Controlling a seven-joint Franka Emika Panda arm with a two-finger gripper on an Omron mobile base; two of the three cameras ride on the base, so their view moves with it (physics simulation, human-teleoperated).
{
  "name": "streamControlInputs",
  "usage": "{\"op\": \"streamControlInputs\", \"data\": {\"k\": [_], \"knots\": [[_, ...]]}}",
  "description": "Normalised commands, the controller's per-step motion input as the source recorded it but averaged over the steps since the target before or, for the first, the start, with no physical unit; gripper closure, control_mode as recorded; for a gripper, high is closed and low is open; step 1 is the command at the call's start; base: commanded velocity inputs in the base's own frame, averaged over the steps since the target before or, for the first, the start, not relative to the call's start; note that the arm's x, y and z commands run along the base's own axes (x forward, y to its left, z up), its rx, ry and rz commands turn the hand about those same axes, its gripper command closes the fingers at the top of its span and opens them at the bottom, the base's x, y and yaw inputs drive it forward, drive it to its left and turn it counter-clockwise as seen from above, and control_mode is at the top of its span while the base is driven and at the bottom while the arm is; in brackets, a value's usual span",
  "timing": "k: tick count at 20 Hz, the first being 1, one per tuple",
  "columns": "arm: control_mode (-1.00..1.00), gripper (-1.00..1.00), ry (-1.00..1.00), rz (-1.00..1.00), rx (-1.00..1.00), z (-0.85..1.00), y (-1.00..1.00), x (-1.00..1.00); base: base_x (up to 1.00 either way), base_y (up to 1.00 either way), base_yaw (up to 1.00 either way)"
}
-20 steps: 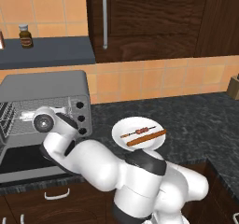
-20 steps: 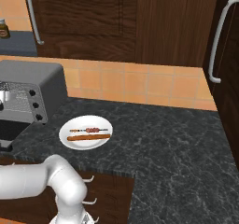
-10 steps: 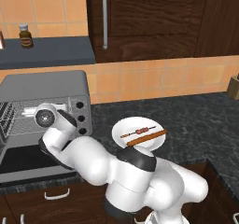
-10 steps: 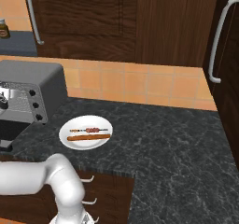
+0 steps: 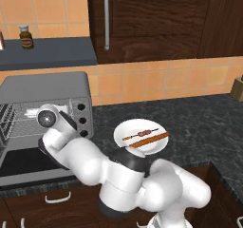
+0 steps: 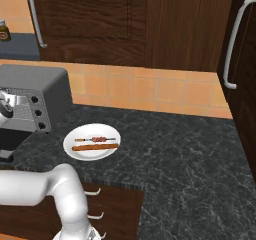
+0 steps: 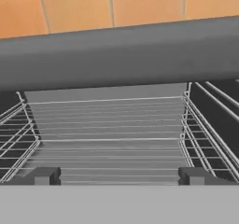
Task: Pick up the kebab skewer and baguette bread, and place them inside the toaster oven. Close the toaster oven door and start by setting the timer.
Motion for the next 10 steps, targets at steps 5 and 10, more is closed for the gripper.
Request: {"op": "streamControlInputs", "data": {"k": [5,10], "knots": [[-1.0,-1.0,0.01,0.0,0.0,-0.06,0.0,0.22,0.0,0.0,0.0],[-1.0,-1.0,0.03,0.0,0.0,-0.22,0.0,0.0,0.0,0.0,0.0]]}}
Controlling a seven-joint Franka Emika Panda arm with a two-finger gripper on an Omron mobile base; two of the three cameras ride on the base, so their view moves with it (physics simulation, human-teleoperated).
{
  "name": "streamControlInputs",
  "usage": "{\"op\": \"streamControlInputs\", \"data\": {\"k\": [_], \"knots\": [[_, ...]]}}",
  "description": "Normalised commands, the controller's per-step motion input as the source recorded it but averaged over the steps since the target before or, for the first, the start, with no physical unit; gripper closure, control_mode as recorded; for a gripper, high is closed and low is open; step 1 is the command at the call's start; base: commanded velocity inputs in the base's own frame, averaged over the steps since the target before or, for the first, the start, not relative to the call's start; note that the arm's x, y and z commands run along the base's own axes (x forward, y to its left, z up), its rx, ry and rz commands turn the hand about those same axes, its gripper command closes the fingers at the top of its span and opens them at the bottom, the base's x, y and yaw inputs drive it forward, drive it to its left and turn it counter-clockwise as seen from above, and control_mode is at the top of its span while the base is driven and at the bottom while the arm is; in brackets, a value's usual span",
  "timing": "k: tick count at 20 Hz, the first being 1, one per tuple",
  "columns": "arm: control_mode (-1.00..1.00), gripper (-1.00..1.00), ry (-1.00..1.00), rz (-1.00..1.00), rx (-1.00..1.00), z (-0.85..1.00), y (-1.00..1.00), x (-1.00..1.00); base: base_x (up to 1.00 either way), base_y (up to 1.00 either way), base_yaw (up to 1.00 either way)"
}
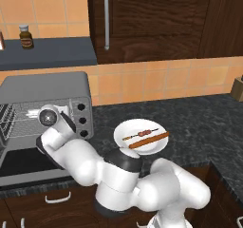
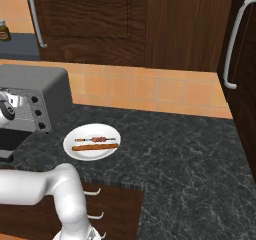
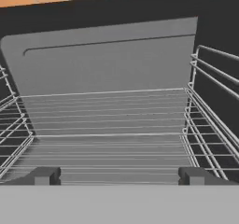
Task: Pick up the kebab skewer and baguette bread, and place them inside the toaster oven. Close the toaster oven door and start by setting the timer.
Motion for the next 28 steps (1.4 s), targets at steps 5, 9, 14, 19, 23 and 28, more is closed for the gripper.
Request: {"op": "streamControlInputs", "data": {"k": [5,9,14,19,23,28], "knots": [[-1.0,-1.0,0.05,0.0,0.0,-0.14,0.0,0.0,0.0,0.0,0.0],[-1.0,-1.0,0.05,0.0,0.0,-0.11,0.0,0.0,0.0,0.0,0.0],[-1.0,-1.0,0.05,0.0,0.01,-0.29,0.0,-0.1,0.0,0.0,0.0],[-1.0,-1.0,0.16,0.0,0.0,-0.46,0.0,-0.29,0.0,0.0,0.0],[-1.0,-1.0,0.13,0.0,0.0,-0.59,0.0,-0.6,0.0,0.0,0.0],[-1.0,-1.0,0.12,0.0,0.0,-0.59,0.0,-0.69,0.0,0.0,0.0]]}}
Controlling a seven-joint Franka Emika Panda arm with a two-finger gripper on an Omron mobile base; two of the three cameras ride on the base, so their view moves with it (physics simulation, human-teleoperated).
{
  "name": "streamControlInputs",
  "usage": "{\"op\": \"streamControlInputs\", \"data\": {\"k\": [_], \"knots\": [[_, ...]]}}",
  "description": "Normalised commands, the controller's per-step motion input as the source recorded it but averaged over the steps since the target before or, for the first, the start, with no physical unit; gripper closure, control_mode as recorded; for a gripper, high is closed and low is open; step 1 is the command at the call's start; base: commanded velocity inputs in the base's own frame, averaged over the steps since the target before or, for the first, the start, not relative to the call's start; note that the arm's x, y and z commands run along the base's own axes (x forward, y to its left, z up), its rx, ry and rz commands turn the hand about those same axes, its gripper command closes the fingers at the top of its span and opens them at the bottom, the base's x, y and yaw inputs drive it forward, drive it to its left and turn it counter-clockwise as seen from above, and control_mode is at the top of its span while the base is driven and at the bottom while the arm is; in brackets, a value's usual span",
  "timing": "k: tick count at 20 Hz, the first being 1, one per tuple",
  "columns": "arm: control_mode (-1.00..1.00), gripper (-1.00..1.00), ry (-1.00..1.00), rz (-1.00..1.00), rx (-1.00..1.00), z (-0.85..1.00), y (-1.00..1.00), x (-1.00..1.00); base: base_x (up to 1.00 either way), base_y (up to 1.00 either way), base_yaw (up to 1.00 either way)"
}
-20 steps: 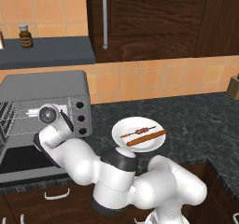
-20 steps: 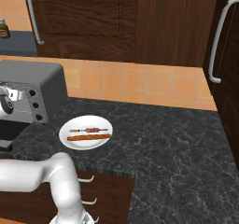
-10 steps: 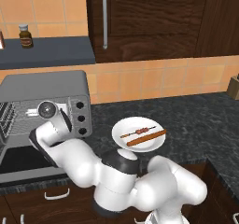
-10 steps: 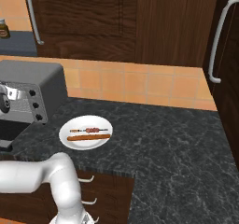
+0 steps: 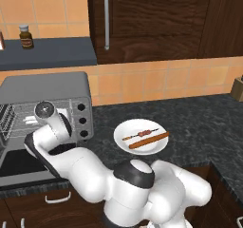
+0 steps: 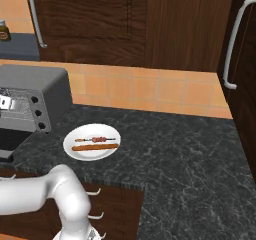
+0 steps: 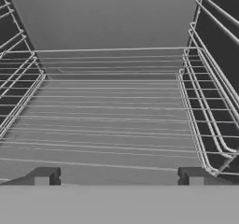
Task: Pick up the kebab skewer and baguette bread, and place them inside the toaster oven. Close the toaster oven door and start by setting the timer.
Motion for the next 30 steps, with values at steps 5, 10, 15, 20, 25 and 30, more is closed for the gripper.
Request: {"op": "streamControlInputs", "data": {"k": [5,10,15,20,25,30], "knots": [[-1.0,-1.0,0.15,0.0,0.0,-0.48,0.0,-0.65,0.0,0.0,0.0],[-1.0,-1.0,0.21,0.0,0.0,-0.41,0.0,-0.57,0.0,0.0,0.0],[-1.0,-1.0,0.16,0.0,0.0,-0.39,0.01,-0.57,0.0,0.0,0.0],[-1.0,-1.0,0.12,0.0,0.0,-0.28,0.0,-0.53,0.0,0.0,0.0],[-1.0,-1.0,0.04,0.0,0.0,-0.21,0.06,-0.61,0.0,0.0,0.0],[-1.0,-1.0,-0.01,-0.04,0.0,0.16,-0.11,-0.34,0.0,0.0,0.0]]}}
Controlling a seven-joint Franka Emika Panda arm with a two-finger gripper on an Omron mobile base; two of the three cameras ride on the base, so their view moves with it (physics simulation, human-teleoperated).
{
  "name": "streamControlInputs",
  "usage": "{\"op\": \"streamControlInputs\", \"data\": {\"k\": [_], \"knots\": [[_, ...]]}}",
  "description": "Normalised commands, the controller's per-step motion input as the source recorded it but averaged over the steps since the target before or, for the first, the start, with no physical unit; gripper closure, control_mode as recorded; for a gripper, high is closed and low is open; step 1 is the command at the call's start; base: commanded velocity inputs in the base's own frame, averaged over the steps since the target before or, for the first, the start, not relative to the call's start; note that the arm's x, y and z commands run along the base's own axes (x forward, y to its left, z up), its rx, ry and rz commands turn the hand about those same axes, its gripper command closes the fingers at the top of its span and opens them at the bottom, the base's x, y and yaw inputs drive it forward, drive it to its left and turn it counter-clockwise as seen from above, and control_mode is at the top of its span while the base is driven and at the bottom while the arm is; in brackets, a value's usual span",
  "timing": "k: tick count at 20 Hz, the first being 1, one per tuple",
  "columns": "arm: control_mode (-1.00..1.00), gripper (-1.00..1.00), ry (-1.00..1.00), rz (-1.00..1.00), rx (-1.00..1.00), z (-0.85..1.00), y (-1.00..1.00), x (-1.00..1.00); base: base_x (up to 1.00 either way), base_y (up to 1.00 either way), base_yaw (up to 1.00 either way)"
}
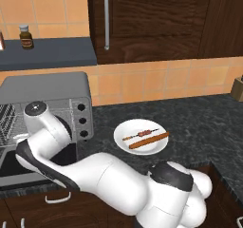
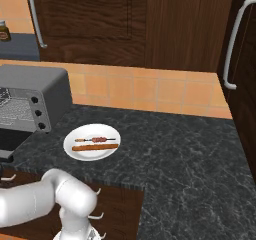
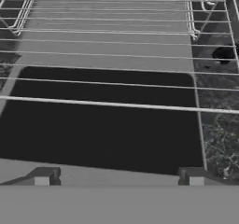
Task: Pick up the kebab skewer and baguette bread, and place them inside the toaster oven. Close the toaster oven door and start by setting the timer.
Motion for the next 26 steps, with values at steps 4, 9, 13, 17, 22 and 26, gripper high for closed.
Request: {"op": "streamControlInputs", "data": {"k": [4,9,13,17,22,26], "knots": [[-1.0,-1.0,0.01,-0.15,0.02,0.4,-0.55,-0.63,0.0,0.0,0.0],[-1.0,-1.0,0.08,-0.24,0.09,0.25,-0.99,-0.39,0.0,0.0,0.0],[-1.0,-1.0,0.1,-0.21,0.07,0.27,-1.0,-0.33,0.0,0.0,0.0],[-1.0,-1.0,0.08,-0.23,0.06,0.11,-1.0,-0.15,0.0,0.0,0.0],[-1.0,-1.0,0.1,-0.2,0.07,0.18,-0.91,0.05,0.0,0.0,0.0],[-1.0,-1.0,0.13,-0.18,0.1,0.02,-1.0,0.15,0.0,0.0,0.0]]}}
